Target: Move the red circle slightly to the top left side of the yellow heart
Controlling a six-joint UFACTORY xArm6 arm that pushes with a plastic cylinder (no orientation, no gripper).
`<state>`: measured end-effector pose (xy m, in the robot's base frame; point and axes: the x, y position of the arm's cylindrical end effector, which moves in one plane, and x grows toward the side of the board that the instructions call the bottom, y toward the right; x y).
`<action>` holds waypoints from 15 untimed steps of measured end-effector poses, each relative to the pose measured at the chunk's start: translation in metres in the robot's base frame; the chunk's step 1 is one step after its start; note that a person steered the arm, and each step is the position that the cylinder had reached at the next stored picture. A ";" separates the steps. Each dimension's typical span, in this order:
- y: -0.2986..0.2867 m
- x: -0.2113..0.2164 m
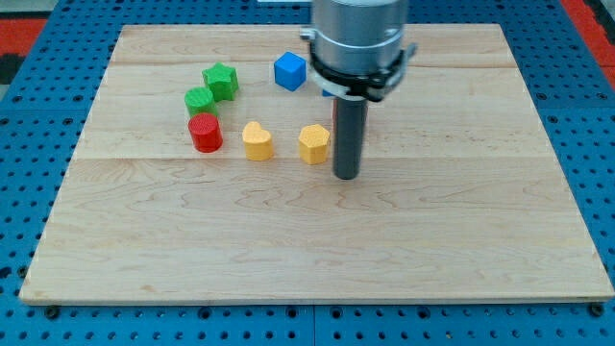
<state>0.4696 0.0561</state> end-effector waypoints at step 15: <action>-0.210 -0.056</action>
<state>0.4134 -0.1542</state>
